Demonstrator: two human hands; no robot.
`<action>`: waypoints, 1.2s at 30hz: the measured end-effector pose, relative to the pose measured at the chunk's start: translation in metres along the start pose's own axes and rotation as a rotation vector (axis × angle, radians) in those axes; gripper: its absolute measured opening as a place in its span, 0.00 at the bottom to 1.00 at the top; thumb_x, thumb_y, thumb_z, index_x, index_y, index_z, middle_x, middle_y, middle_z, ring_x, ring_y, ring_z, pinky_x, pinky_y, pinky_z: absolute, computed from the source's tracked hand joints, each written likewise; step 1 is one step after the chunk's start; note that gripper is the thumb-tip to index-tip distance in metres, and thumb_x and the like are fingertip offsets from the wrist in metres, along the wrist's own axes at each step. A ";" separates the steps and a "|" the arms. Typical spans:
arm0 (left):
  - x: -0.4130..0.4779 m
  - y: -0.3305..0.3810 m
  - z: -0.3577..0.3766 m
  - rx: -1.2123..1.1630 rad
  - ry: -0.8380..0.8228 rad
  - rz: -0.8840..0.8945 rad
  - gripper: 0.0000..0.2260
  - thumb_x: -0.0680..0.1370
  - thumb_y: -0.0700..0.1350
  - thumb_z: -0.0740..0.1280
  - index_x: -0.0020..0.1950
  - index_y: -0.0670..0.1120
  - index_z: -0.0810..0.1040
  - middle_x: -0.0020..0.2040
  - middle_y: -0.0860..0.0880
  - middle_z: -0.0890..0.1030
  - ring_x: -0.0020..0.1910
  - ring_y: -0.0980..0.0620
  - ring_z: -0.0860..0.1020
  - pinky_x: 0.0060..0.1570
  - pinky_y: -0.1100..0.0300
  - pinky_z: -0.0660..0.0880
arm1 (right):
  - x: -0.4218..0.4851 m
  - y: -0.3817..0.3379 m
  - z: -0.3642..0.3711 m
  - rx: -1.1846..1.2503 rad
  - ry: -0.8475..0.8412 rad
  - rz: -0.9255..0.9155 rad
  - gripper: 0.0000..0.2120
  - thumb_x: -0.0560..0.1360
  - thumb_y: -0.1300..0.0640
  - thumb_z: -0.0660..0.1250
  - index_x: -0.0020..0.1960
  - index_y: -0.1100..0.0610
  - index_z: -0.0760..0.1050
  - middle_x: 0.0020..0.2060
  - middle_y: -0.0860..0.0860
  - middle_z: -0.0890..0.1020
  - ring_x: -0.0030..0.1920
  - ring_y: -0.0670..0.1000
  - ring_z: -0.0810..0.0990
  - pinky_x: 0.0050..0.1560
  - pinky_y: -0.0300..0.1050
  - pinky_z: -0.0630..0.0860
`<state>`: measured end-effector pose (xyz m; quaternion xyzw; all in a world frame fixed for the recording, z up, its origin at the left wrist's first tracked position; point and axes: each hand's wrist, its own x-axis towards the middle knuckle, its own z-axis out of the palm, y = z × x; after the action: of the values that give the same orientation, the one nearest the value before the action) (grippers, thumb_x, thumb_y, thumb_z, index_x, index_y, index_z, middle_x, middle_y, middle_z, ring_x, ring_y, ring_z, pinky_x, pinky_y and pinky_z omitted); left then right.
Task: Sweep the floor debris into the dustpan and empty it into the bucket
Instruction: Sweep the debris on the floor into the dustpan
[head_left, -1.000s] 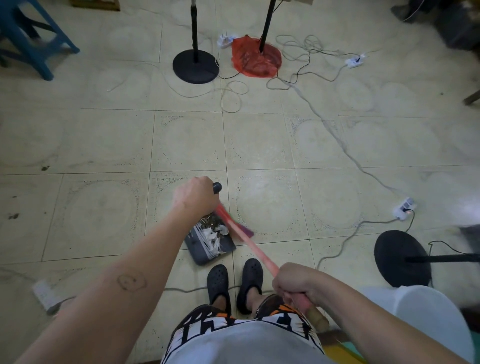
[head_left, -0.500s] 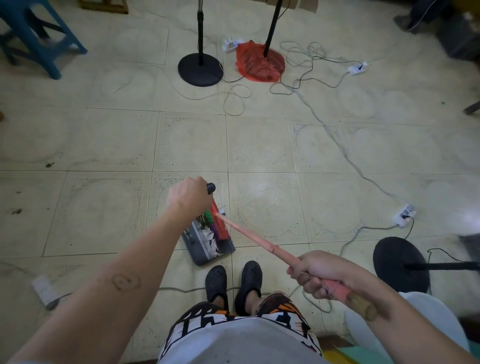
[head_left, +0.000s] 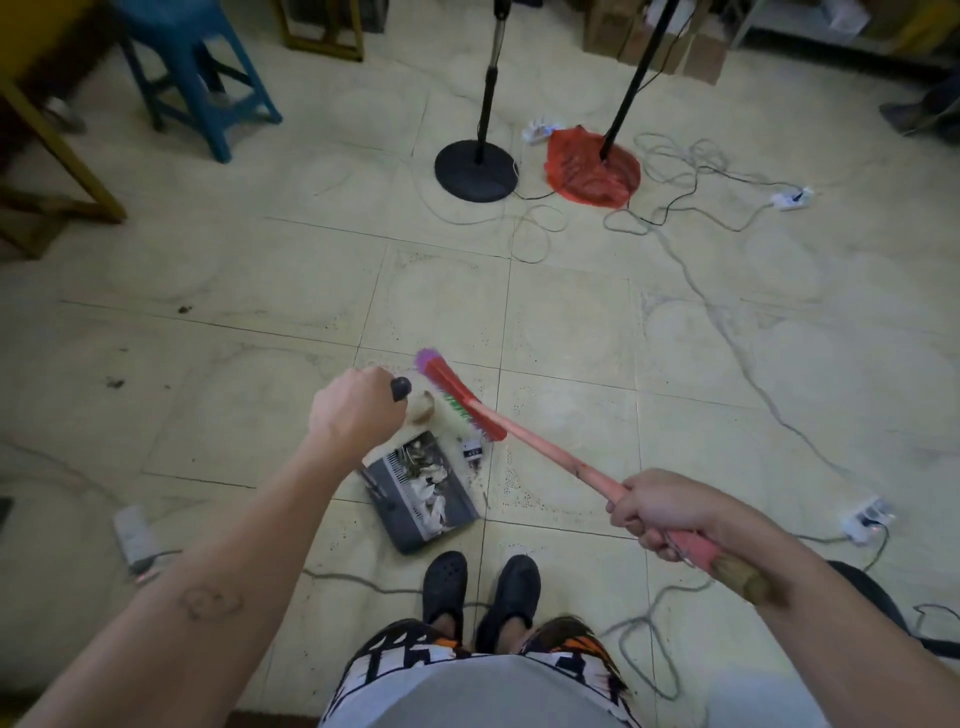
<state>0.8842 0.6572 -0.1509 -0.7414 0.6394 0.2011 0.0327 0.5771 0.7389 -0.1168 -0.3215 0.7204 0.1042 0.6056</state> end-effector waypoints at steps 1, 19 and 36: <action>-0.001 -0.005 -0.001 -0.008 0.004 -0.017 0.16 0.81 0.49 0.56 0.38 0.43 0.74 0.31 0.48 0.74 0.26 0.51 0.72 0.27 0.63 0.67 | 0.006 -0.008 0.000 -0.054 0.013 -0.011 0.05 0.73 0.63 0.63 0.48 0.60 0.69 0.27 0.53 0.69 0.21 0.48 0.66 0.21 0.35 0.64; -0.022 -0.089 -0.018 -0.032 0.015 -0.292 0.18 0.80 0.51 0.58 0.35 0.43 0.74 0.31 0.47 0.77 0.28 0.49 0.75 0.29 0.62 0.69 | 0.110 -0.134 0.087 -0.516 0.195 -0.222 0.12 0.77 0.64 0.57 0.60 0.65 0.69 0.34 0.56 0.75 0.28 0.53 0.75 0.25 0.43 0.74; -0.042 -0.106 -0.065 0.018 0.040 -0.359 0.16 0.78 0.51 0.60 0.35 0.42 0.75 0.31 0.45 0.78 0.28 0.47 0.78 0.29 0.62 0.74 | 0.124 -0.035 0.045 -0.890 0.092 -0.050 0.20 0.79 0.60 0.48 0.70 0.56 0.59 0.41 0.56 0.73 0.31 0.53 0.73 0.27 0.43 0.69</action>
<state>0.9989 0.6956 -0.0996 -0.8471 0.4991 0.1717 0.0620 0.6266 0.6939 -0.2358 -0.5724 0.6237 0.3748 0.3780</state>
